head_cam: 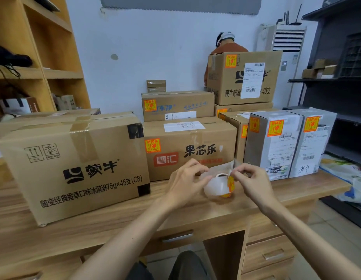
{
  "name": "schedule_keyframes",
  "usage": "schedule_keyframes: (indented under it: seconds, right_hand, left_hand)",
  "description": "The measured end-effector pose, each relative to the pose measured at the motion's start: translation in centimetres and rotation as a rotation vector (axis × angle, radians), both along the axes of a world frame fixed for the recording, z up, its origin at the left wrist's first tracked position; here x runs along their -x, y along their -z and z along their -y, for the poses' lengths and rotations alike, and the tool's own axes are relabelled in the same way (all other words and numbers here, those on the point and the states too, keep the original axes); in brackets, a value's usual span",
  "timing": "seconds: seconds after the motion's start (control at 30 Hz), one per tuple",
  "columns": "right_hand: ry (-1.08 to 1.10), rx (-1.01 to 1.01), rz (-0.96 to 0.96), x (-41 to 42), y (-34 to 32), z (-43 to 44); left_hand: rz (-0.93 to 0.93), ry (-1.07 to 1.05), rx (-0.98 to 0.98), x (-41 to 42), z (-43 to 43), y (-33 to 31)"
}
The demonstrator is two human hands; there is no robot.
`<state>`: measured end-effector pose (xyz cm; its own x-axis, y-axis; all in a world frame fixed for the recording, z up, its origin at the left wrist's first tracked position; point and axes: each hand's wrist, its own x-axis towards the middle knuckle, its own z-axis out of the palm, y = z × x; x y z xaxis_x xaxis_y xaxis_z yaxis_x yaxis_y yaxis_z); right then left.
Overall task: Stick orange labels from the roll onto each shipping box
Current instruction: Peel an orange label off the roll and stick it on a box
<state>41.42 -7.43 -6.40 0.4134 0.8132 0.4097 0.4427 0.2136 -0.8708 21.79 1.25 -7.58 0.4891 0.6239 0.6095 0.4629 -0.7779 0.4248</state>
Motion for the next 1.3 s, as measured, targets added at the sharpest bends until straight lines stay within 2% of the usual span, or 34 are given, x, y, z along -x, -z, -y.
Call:
schedule_keyframes:
  seconds: [0.23, 0.5, 0.57, 0.7, 0.87, 1.3]
  right_hand:
    - [-0.059, -0.056, -0.009, 4.8, -2.4, -0.8]
    - [-0.206, -0.112, -0.016, 7.4, -3.8, -1.3]
    - [-0.264, -0.128, -0.043, 7.7, -3.7, -1.6]
    - [-0.259, -0.137, -0.089, 8.5, -3.4, -3.0]
    - [-0.356, -0.059, -0.1, 11.7, -3.4, -4.4]
    - [-0.627, -0.013, -0.16, 24.1, -5.6, -5.7]
  left_hand:
    - [0.023, 0.016, -0.093, 1.4, 1.1, -1.5]
    - [0.097, -0.081, -0.153, 3.7, 1.2, -2.3]
    - [0.176, -0.091, -0.078, 4.6, 1.2, -2.5]
    - [0.425, -0.056, 0.223, 7.5, 1.5, -3.4]
    - [0.517, -0.062, 0.386, 12.2, 2.7, -4.2]
    - [0.672, -0.256, 0.39, 23.7, 4.7, -6.4]
